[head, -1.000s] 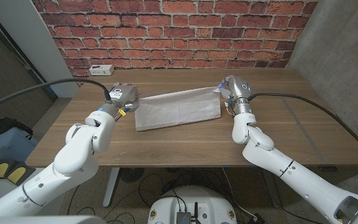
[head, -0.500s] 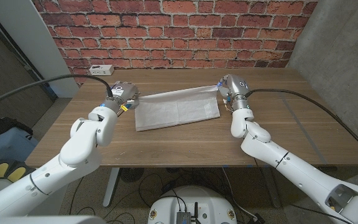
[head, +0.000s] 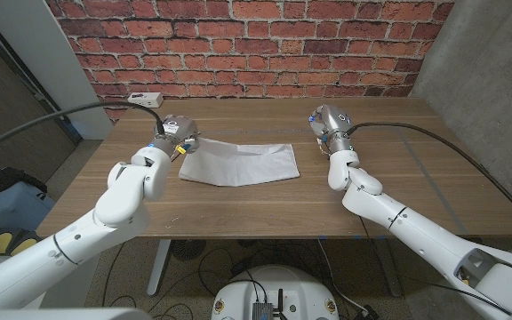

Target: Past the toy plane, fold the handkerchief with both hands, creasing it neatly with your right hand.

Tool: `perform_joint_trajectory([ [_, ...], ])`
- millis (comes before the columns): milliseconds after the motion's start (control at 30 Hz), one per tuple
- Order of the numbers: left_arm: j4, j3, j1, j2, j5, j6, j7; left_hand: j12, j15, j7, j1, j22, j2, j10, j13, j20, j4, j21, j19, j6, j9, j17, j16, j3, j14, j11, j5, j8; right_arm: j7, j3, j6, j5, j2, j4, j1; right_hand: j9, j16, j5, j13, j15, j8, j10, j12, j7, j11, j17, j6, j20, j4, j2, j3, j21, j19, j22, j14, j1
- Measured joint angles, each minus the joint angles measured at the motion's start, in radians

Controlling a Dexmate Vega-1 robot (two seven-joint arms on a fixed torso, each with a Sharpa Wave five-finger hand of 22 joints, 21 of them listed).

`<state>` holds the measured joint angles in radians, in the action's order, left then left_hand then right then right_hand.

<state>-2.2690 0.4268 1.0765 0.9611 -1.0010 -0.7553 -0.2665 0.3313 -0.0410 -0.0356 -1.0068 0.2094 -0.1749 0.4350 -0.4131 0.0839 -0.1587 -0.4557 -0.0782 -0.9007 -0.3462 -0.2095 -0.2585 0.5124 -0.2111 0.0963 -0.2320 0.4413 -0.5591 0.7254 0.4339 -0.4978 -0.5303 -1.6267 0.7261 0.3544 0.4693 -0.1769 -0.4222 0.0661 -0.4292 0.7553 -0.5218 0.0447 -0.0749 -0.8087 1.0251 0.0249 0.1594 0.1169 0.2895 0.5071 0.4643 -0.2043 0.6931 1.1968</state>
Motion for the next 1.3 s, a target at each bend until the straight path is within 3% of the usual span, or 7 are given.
perform_joint_trajectory([
  [567,0.063,0.093,-0.086,-0.009,-0.113,-0.028,-0.060,-0.007,0.000,0.000,0.023,0.000,-0.004,0.000,0.000,0.004,0.012,0.000,0.004,-0.001,-0.038,-0.002,0.000,-0.005,0.000,0.000,0.000,-0.018,0.007,0.016,-0.006,0.009,-0.007,0.017,-0.021,0.001,-0.004,0.000,0.000,0.002,0.001,0.000,0.000,0.000,0.000,-0.004,0.000,0.000,0.000,0.000,0.000,0.008,0.000,0.000,0.006,0.000],
  [967,0.116,0.108,-0.112,-0.033,-0.132,-0.020,-0.044,-0.007,0.000,0.000,0.024,0.000,-0.003,0.000,0.000,0.004,0.015,-0.008,0.004,-0.003,-0.043,-0.007,0.000,-0.001,0.000,0.000,0.000,-0.029,0.011,0.020,0.006,0.003,-0.015,0.000,-0.021,0.001,-0.004,0.003,0.000,0.003,0.003,0.000,0.000,0.000,0.000,-0.009,0.000,0.000,-0.002,0.000,0.007,0.016,0.000,0.000,0.007,0.000],
  [1300,0.183,0.133,-0.154,-0.058,-0.134,0.009,-0.018,-0.007,0.005,0.019,0.039,0.000,-0.010,0.000,0.000,0.006,0.026,-0.013,0.001,0.025,-0.089,-0.007,0.000,0.005,-0.005,0.000,0.001,-0.049,0.013,0.022,0.018,-0.008,-0.020,-0.014,-0.020,0.000,-0.011,-0.001,0.000,0.003,0.004,0.000,0.000,0.000,0.000,-0.014,0.000,0.000,-0.002,0.000,0.007,0.016,0.000,0.000,0.007,0.000],
])
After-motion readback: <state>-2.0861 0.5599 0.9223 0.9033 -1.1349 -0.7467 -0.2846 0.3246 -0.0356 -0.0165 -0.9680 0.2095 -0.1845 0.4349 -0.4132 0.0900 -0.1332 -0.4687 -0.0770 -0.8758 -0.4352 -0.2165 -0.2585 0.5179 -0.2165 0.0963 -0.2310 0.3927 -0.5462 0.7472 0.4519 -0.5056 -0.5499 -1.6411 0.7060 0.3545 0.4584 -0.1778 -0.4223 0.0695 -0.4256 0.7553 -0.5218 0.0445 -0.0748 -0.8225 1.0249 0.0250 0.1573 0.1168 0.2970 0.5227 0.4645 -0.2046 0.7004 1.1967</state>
